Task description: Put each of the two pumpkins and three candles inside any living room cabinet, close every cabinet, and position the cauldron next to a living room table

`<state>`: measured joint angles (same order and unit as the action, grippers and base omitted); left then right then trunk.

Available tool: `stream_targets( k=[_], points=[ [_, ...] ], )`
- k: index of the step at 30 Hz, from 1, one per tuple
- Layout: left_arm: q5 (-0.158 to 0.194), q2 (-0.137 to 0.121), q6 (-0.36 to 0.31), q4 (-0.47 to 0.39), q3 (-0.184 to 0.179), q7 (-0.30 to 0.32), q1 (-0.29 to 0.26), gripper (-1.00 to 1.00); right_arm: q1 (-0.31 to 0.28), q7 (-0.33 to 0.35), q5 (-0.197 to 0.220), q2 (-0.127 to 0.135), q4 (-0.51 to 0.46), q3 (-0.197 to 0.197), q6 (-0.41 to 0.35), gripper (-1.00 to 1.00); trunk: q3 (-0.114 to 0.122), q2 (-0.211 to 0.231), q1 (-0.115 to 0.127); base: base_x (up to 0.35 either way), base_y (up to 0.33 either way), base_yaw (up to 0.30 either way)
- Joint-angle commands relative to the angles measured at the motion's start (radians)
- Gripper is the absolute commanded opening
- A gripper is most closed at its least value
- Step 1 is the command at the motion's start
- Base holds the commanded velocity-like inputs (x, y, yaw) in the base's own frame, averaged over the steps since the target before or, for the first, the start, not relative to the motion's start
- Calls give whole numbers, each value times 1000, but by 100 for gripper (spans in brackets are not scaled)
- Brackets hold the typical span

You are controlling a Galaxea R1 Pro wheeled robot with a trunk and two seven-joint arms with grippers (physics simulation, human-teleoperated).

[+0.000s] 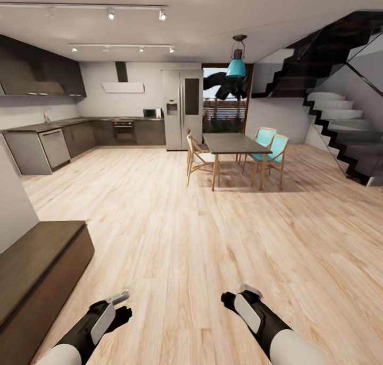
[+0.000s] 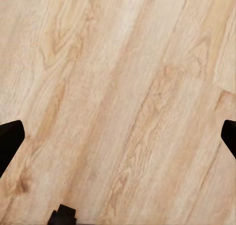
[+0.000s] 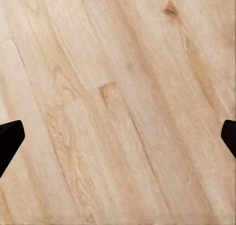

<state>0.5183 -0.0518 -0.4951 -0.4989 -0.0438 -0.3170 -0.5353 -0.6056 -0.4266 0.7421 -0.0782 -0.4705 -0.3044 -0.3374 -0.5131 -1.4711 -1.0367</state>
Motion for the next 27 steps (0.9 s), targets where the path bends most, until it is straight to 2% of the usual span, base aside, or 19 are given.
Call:
stream_targets(
  k=[1, 2, 3, 5, 7, 9, 11, 12, 17, 27],
  points=[
    [-2, -1, 46, 59, -3, 0, 0, 100, 26, 0, -2, 0, 20, -1, 29, 100, -1, 0, 0, 311, 0, -71],
    [-3, -1, 66, 85, -4, 1, 0, 100, 36, -1, -3, 1, 27, -1, 45, 100, -3, 0, 0, 311, 0, -71],
    [-7, -2, 120, 150, -7, 3, 0, 100, 59, 0, -4, 1, 41, -2, 92, 100, -5, 0, 0, 313, 0, -71],
    [-14, -3, 175, 200, -9, 5, 4, 100, 81, 0, -6, 1, 52, -3, 127, 100, -8, 0, 0, 314, 0, -71],
    [-42, -3, 258, 251, -11, 7, 6, 100, 109, 0, -9, 0, 62, -5, 161, 100, -11, 0, 0, 314, 0, -71],
    [-95, -2, 345, 299, -12, 8, 7, 100, 133, 0, -10, 0, 67, -6, 210, 100, -14, 0, 0, 315, 0, -71],
    [-168, -2, 436, 348, -10, 10, 7, 100, 148, 1, -12, 0, 83, -7, 271, 100, -18, 0, 0, 315, 0, -71],
    [-191, -3, 464, 362, -9, 11, 8, 100, 151, 2, -13, 0, 101, -8, 289, 100, -19, 0, 0, 317, 0, -71],
    [-214, -3, 497, 376, -8, 12, 12, 100, 154, 3, -15, 1, 135, -10, 310, 100, -28, 0, 0, 318, 0, -72],
    [-219, -3, 503, 378, -8, 12, 12, 100, 155, 5, -13, 0, 155, -9, 331, 100, -36, 0, 0, 319, 0, -34]
  ],
)
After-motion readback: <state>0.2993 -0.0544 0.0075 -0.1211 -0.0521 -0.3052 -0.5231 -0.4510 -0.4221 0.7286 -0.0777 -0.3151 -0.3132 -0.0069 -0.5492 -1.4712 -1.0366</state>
